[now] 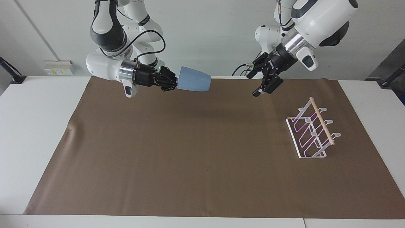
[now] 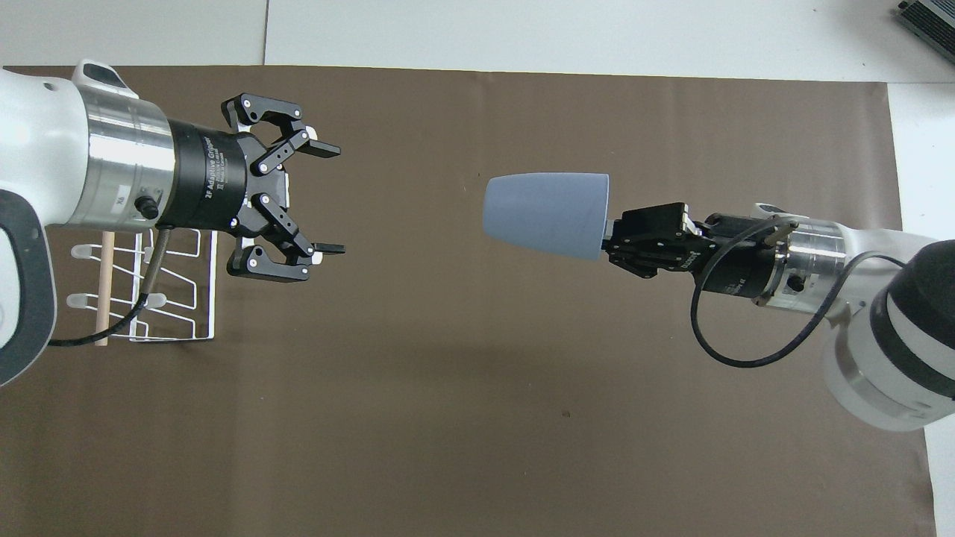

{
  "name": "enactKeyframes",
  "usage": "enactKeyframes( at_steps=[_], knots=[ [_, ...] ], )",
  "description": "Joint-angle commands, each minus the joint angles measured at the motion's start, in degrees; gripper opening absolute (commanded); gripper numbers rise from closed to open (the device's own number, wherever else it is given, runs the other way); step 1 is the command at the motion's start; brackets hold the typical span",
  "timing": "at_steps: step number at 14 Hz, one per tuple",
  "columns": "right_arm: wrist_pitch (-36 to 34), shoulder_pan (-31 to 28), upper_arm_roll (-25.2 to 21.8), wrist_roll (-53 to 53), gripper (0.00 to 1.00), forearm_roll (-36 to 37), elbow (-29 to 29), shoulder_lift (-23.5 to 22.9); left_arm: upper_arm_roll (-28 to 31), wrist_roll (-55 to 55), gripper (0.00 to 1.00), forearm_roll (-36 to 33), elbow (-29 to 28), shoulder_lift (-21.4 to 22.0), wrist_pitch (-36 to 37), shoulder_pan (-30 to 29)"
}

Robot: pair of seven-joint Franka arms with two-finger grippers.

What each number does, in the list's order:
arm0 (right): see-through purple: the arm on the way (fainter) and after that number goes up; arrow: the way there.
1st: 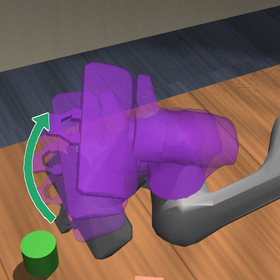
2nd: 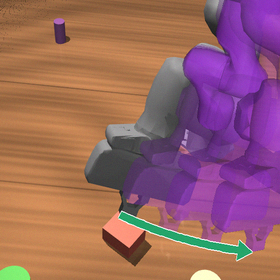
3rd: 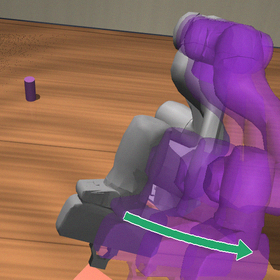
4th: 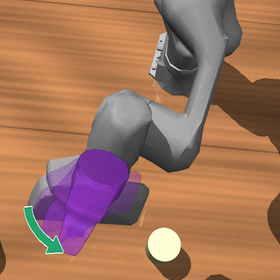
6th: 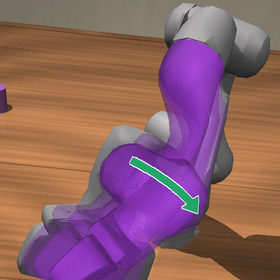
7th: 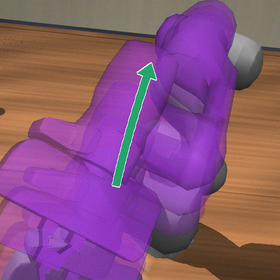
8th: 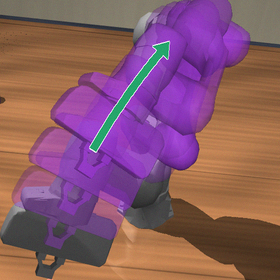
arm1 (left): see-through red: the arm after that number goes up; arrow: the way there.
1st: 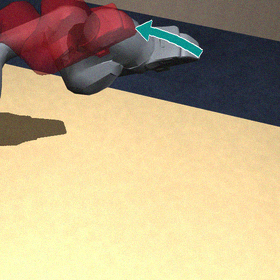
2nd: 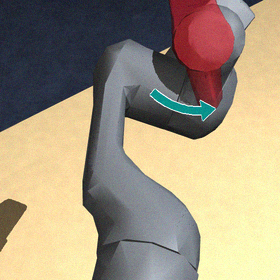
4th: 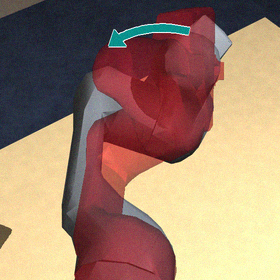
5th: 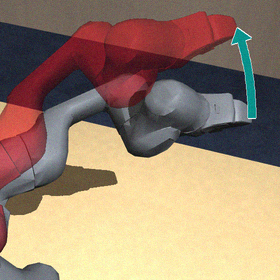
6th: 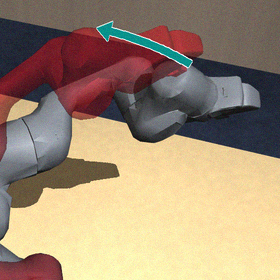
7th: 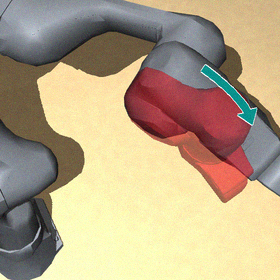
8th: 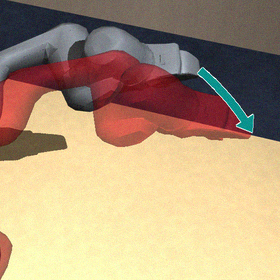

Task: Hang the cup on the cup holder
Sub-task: 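Carry the cup toward the left gripper while the left gripper approaches it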

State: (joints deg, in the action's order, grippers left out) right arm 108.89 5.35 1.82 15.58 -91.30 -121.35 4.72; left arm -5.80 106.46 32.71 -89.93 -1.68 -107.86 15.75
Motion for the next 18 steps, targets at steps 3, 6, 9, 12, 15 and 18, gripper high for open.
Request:
enactKeyframes(
  at_steps=[3, 6, 9, 12, 15, 18],
  knots=[
    [5.5, 3.9, 0.2, 1.7, 0.00, -2.0, -2.1, 1.7, 0.4, 10.7, 1.00, 2.7, 1.1, -1.2, -3.1, 7.4],
    [5.6, 4.4, 0.2, 1.9, 0.00, -2.0, -2.5, 1.8, 0.4, 11.1, 1.00, 2.5, 0.8, -1.2, -4.4, 9.2],
    [5.6, 4.3, 0.2, 2.5, 0.00, -2.0, -2.4, 1.8, 0.4, 11.1, 1.00, 2.4, 0.9, -2.5, -7.0, 9.2],
    [5.7, 4.3, 0.2, 2.7, 0.00, -2.1, -2.4, 1.8, 0.4, 11.1, 1.00, 2.2, 1.1, -4.5, -7.5, 9.6],
    [5.7, 4.3, 0.2, 2.7, 0.00, -3.0, -2.3, 1.9, 0.4, 11.1, 1.00, 2.1, 0.9, -4.5, -8.1, 10.1],
    [5.7, 4.3, 0.2, 2.8, 0.00, -3.3, -2.3, 2.0, 0.3, 11.1, 1.00, 2.2, 1.0, -4.4, -8.1, 10.2]
  ],
)
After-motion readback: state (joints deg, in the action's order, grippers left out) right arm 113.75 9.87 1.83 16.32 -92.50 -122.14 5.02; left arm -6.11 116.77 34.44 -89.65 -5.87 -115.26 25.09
